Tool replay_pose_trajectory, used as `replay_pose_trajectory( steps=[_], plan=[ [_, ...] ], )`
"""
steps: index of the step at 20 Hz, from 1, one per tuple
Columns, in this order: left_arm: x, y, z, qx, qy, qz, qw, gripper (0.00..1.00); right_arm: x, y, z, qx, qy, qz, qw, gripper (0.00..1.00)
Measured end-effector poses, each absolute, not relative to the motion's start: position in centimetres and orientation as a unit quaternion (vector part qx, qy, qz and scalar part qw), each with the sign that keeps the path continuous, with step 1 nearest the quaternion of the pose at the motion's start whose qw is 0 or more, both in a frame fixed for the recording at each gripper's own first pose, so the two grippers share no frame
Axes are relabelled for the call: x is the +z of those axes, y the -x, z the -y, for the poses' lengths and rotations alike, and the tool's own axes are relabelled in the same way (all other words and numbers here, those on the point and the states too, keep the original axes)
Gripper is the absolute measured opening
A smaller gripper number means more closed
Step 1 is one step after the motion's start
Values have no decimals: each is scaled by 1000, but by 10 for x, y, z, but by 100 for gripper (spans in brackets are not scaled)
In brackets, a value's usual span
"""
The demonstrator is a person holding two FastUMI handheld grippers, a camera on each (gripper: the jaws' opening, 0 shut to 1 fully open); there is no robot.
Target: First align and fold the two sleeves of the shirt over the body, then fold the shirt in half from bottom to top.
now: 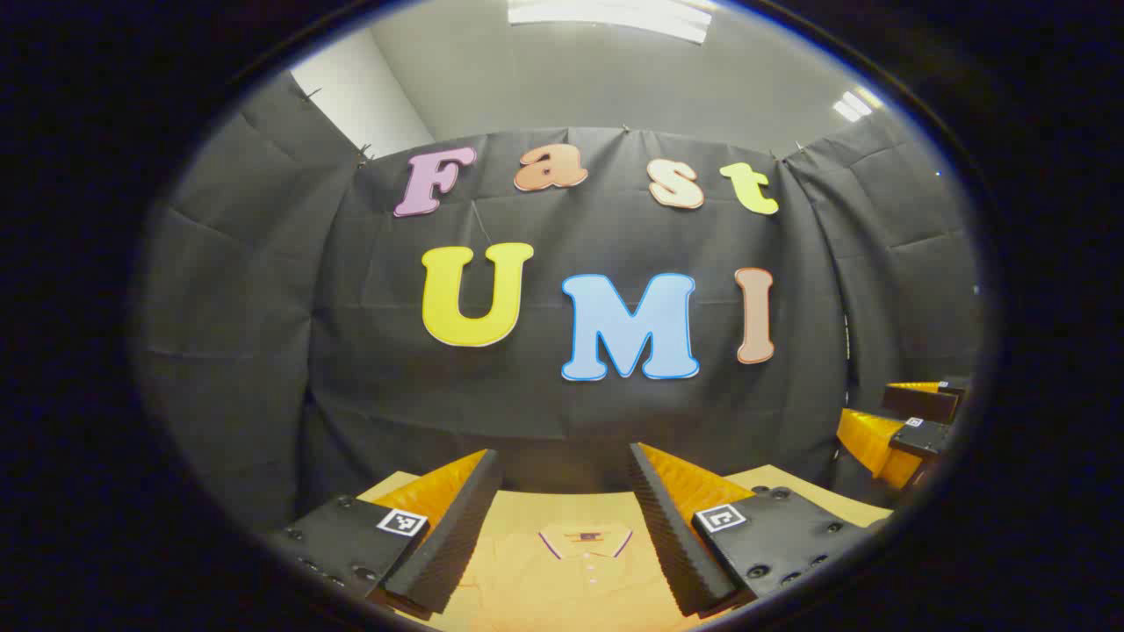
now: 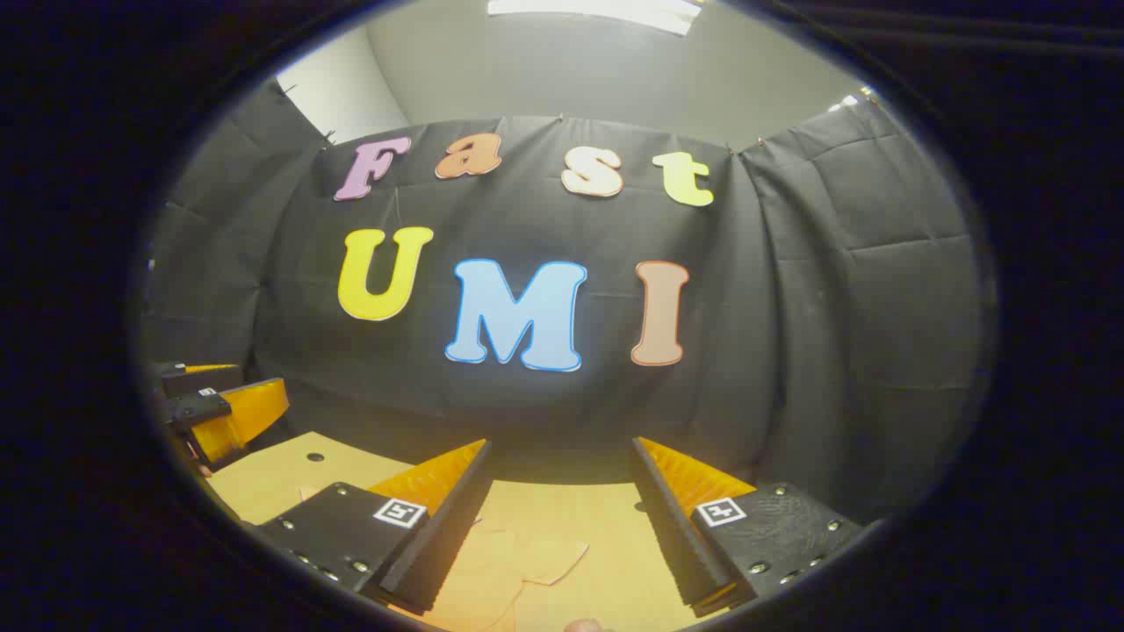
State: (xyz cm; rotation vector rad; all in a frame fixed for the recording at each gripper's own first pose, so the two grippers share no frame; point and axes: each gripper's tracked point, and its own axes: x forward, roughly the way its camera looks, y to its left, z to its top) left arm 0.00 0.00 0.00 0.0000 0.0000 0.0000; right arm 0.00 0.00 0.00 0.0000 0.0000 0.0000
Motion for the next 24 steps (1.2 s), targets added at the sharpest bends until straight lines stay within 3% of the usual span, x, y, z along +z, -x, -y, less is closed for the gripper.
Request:
replay_pose_trajectory(
  steps=[16, 24],
  plan=[
    [-28, -12, -7, 3, 0, -26, 1000, 94, -23, -7, -2, 7, 10, -36, 999, 96],
    [-40, -28, -13, 10, 3, -33, 999, 94, -51, -37, -9, 18, 0, -69, 997, 96]
  ],
)
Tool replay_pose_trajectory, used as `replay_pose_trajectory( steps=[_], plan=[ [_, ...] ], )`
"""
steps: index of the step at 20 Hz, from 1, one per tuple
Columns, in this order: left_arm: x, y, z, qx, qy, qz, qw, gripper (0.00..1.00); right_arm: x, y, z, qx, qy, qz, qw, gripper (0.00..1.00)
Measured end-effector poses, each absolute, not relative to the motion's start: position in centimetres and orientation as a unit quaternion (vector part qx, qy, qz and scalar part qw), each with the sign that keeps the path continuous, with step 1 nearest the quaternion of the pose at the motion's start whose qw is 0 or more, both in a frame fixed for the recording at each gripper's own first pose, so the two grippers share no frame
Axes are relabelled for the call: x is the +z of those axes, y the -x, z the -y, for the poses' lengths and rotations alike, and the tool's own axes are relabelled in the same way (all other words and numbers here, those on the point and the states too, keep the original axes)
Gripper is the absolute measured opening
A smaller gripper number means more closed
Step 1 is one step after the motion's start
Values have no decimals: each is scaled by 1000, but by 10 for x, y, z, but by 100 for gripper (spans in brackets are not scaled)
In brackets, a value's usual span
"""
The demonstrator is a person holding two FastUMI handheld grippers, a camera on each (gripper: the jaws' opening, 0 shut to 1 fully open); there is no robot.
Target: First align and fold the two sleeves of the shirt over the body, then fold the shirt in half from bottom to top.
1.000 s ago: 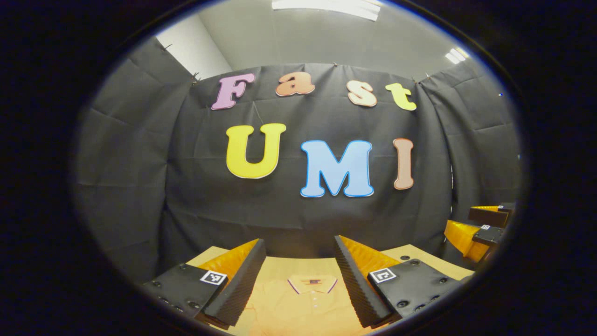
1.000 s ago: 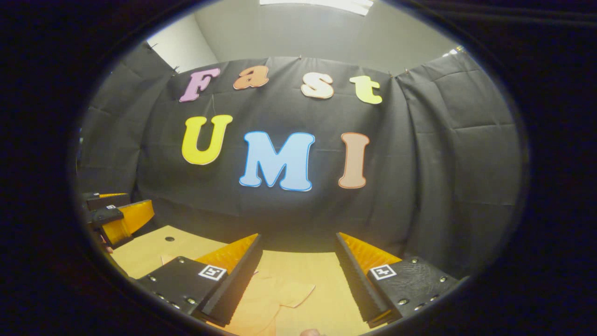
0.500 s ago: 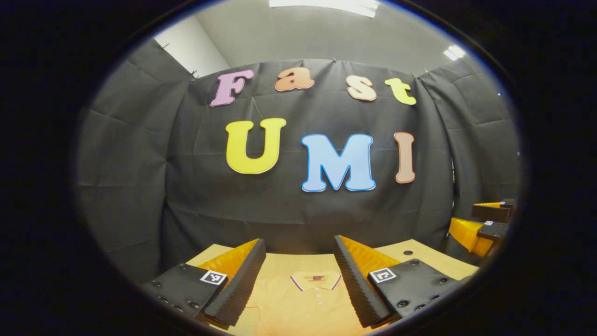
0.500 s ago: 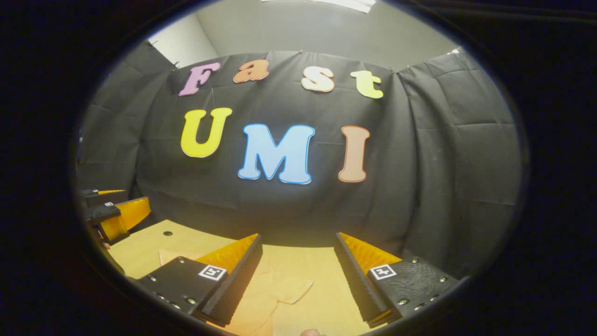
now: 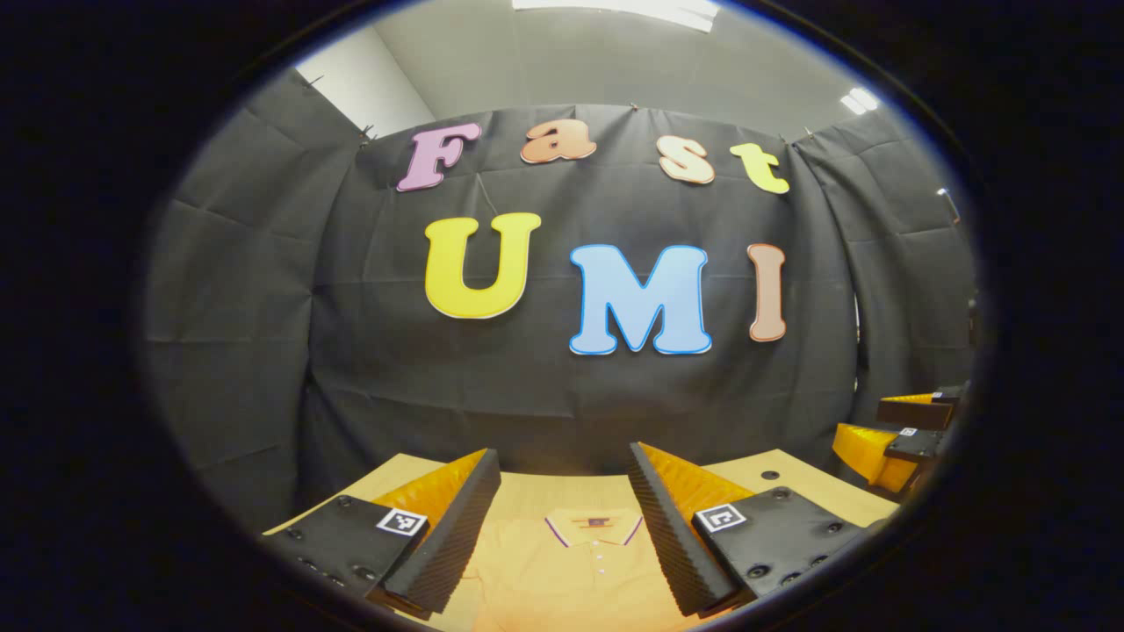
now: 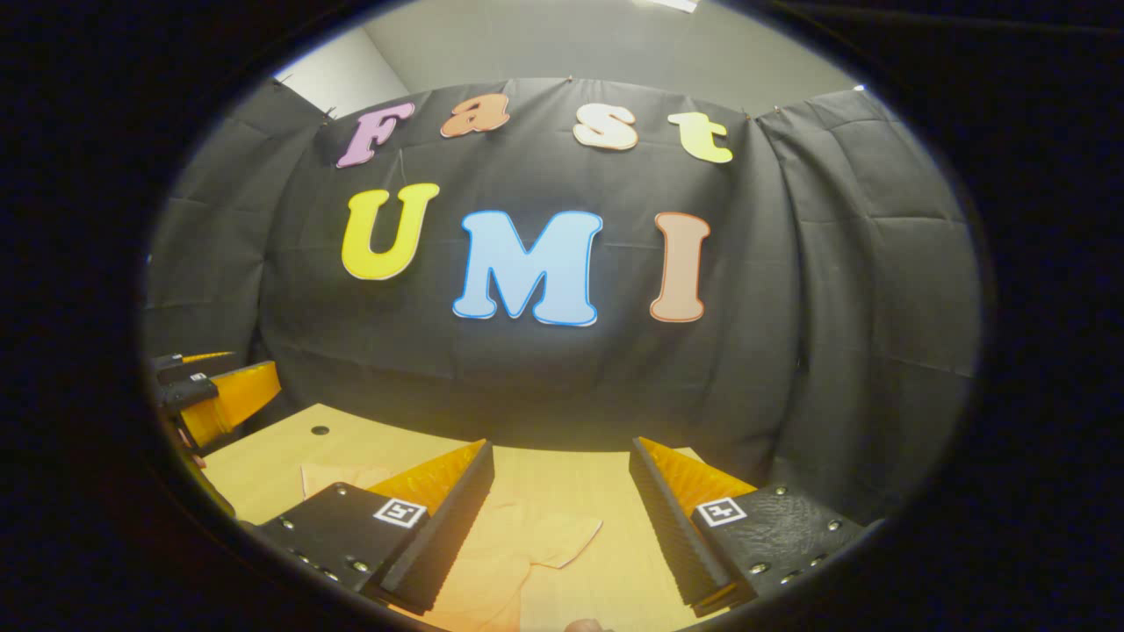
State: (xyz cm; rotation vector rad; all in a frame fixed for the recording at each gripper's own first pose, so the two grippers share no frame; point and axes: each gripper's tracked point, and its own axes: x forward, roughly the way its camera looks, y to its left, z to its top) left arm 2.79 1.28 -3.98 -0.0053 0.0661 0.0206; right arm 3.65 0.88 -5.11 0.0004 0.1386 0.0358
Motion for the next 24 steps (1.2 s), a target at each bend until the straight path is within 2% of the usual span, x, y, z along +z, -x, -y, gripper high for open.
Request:
replay_pose_trajectory(
  steps=[6, 12, 24],
  plan=[
    [-51, -43, -17, 17, -3, -42, 999, 94, -119, -79, -7, 16, -16, -154, 988, 96],
    [-71, -50, -24, 28, 5, -69, 997, 95, -206, -116, -1, 0, -73, -267, 961, 96],
    [-79, -51, -23, 24, 2, -76, 997, 94, -309, -170, 5, -28, -96, -362, 927, 96]
  ],
)
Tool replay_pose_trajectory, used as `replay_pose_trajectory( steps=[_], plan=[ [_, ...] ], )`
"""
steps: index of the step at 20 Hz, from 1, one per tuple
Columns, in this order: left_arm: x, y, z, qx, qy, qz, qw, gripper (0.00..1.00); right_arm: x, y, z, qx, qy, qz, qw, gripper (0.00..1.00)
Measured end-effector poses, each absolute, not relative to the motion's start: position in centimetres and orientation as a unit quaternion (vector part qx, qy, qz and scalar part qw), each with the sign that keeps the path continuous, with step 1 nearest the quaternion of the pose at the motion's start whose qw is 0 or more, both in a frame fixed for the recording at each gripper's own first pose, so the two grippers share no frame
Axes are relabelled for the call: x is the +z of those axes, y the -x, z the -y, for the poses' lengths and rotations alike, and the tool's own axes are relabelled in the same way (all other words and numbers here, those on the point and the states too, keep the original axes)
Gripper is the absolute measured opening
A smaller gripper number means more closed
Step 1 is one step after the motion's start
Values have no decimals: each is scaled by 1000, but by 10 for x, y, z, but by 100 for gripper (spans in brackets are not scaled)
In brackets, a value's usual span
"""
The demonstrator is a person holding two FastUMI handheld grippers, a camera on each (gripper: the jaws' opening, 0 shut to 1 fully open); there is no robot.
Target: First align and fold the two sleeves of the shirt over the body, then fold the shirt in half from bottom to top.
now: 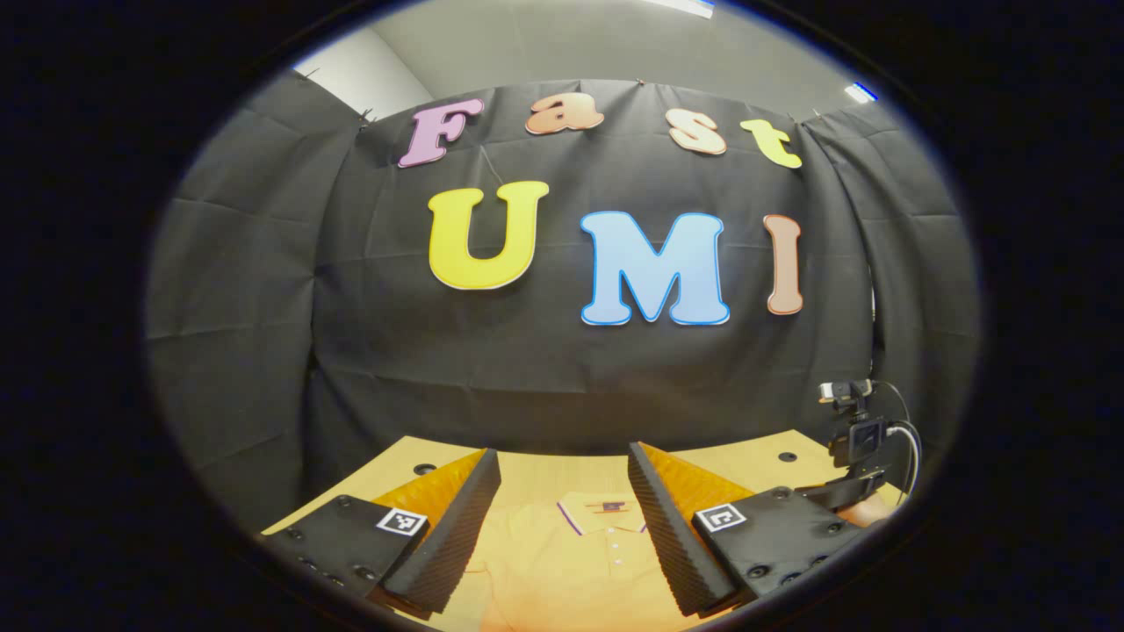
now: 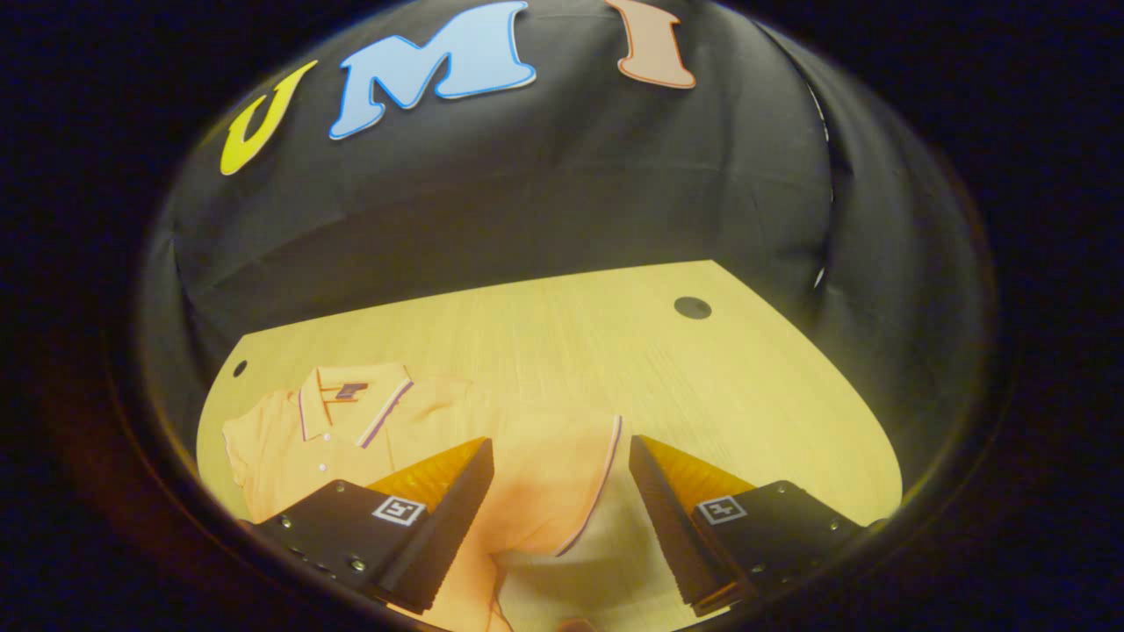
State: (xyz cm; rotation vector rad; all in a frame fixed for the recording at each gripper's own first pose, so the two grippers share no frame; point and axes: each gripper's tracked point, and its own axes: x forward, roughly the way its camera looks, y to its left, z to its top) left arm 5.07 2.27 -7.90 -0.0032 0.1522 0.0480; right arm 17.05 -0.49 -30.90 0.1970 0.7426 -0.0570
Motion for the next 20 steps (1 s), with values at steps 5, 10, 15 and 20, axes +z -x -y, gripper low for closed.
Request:
replay_pose_trajectory(
  steps=[5, 10, 15, 20],
  plan=[
    [-81, -45, -18, 23, 9, -81, 996, 94, -345, -185, 16, -43, -82, -405, 909, 97],
    [-76, -39, -21, 36, 0, -79, 996, 94, -372, -184, 19, -36, -62, -449, 891, 97],
    [-75, -29, -21, 43, 2, -81, 996, 94, -372, -182, 8, -20, -69, -451, 890, 68],
    [-73, -22, -25, 50, -1, -82, 995, 95, -370, -181, 2, -18, -85, -447, 891, 10]
  ],
)
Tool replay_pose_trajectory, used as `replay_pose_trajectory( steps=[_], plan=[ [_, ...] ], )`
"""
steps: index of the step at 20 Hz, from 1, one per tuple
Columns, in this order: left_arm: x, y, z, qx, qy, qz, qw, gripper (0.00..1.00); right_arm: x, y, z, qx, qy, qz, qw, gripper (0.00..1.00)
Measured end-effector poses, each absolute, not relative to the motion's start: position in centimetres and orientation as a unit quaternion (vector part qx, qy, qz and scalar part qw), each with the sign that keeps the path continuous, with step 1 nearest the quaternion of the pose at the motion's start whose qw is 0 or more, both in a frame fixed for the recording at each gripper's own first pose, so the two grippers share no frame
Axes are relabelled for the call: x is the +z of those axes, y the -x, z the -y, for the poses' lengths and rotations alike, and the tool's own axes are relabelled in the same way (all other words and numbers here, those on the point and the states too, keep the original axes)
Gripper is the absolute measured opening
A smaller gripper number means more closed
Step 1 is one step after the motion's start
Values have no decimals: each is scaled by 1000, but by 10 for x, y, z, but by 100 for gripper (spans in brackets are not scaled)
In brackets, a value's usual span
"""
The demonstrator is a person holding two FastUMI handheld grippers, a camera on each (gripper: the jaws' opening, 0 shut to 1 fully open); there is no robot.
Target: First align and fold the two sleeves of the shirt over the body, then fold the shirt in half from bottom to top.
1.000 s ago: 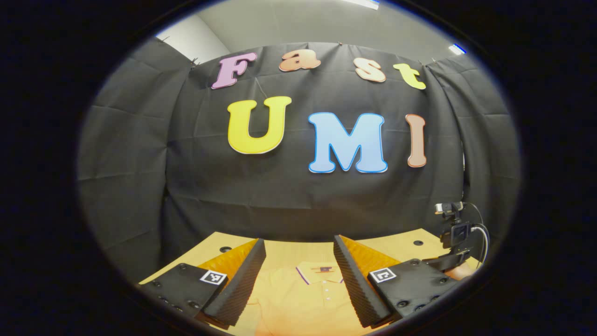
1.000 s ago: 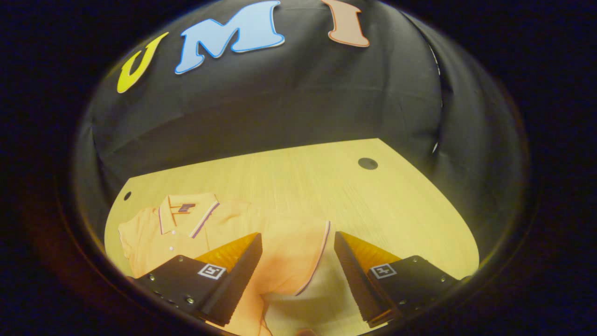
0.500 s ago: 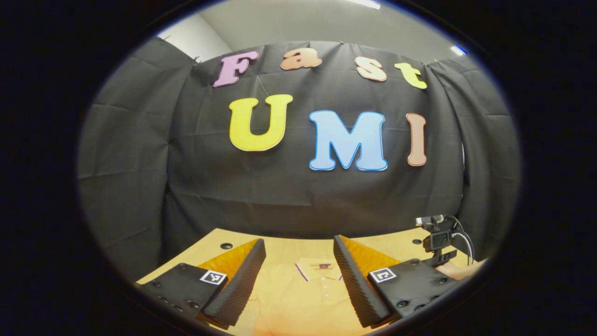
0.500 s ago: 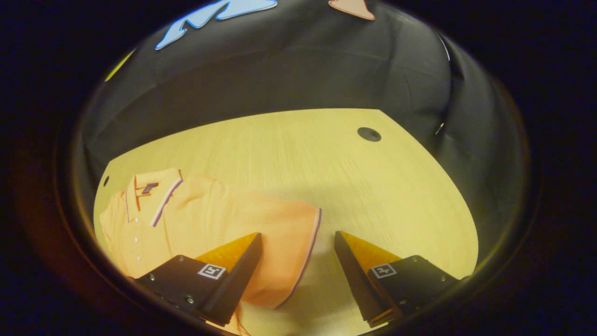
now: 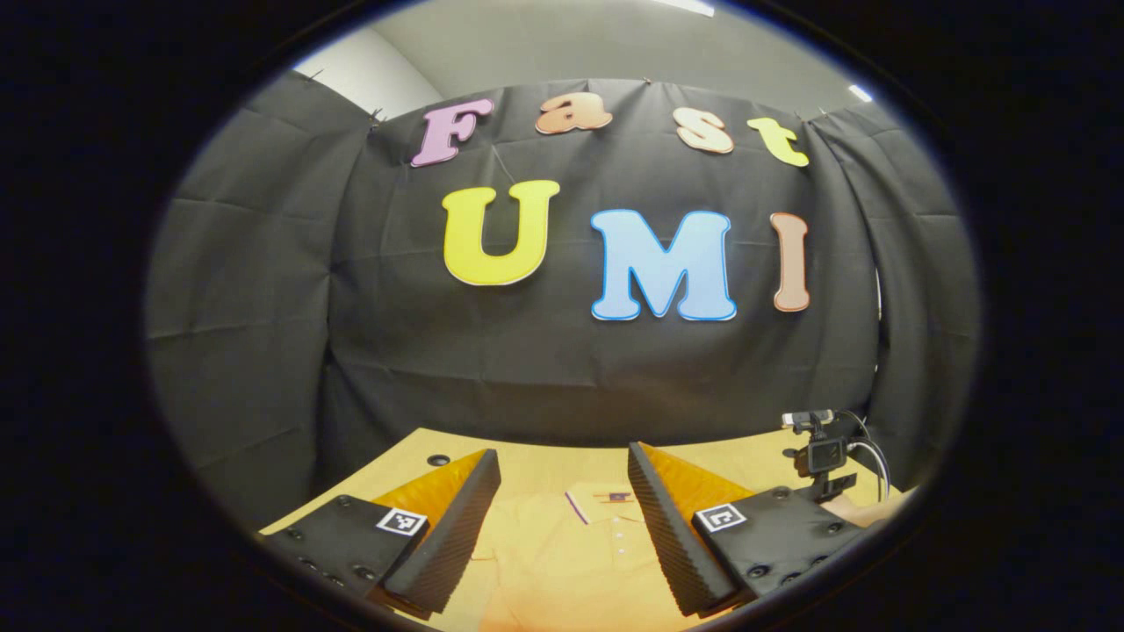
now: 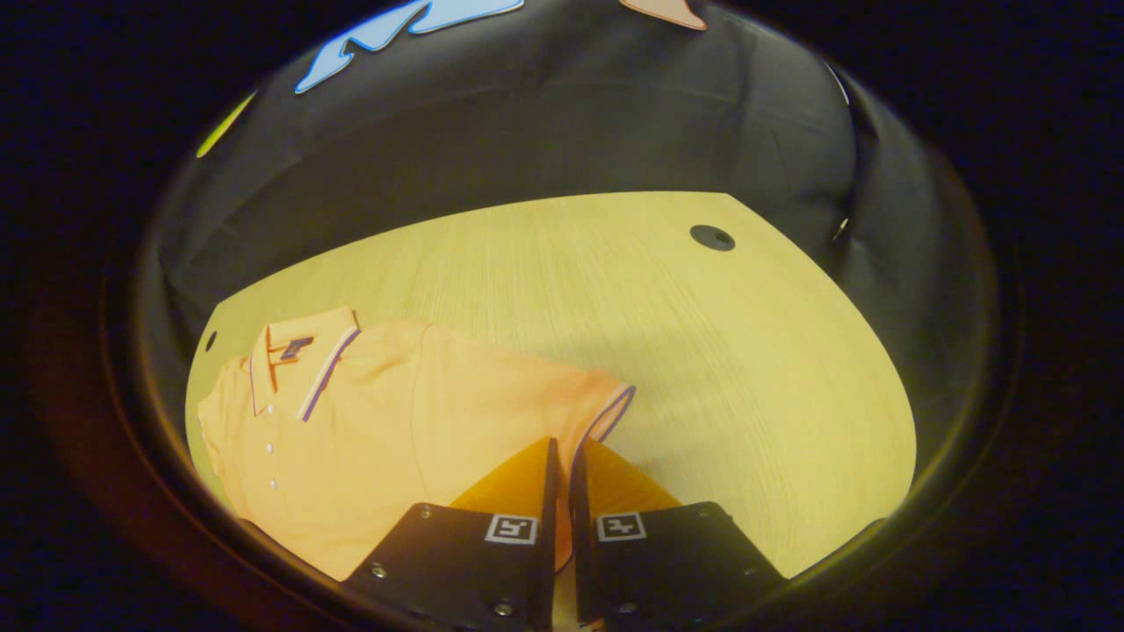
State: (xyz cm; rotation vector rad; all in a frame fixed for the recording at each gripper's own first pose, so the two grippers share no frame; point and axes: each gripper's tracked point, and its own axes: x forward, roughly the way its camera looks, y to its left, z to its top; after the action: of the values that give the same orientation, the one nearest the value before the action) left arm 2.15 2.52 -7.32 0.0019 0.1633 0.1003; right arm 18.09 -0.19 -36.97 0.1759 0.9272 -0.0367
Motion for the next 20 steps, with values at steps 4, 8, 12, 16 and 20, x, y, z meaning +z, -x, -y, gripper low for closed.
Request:
replay_pose_trajectory(
  steps=[4, 8, 12, 16, 20],
  plan=[
    [-71, -13, -29, 55, -3, -81, 995, 94, -360, -182, -1, -13, -68, -435, 898, 2],
    [-70, -5, -32, 59, 1, -80, 995, 96, -326, -185, -12, 5, -51, -399, 915, 2],
    [-75, 2, -36, 63, 14, -83, 994, 95, -288, -185, -42, 44, -29, -364, 930, 2],
    [-78, 8, -49, 76, 15, -82, 994, 94, -268, -185, -75, 87, 28, -335, 938, 1],
    [-85, 14, -69, 97, 27, -85, 991, 94, -276, -177, -109, 131, 78, -336, 930, 2]
  ],
)
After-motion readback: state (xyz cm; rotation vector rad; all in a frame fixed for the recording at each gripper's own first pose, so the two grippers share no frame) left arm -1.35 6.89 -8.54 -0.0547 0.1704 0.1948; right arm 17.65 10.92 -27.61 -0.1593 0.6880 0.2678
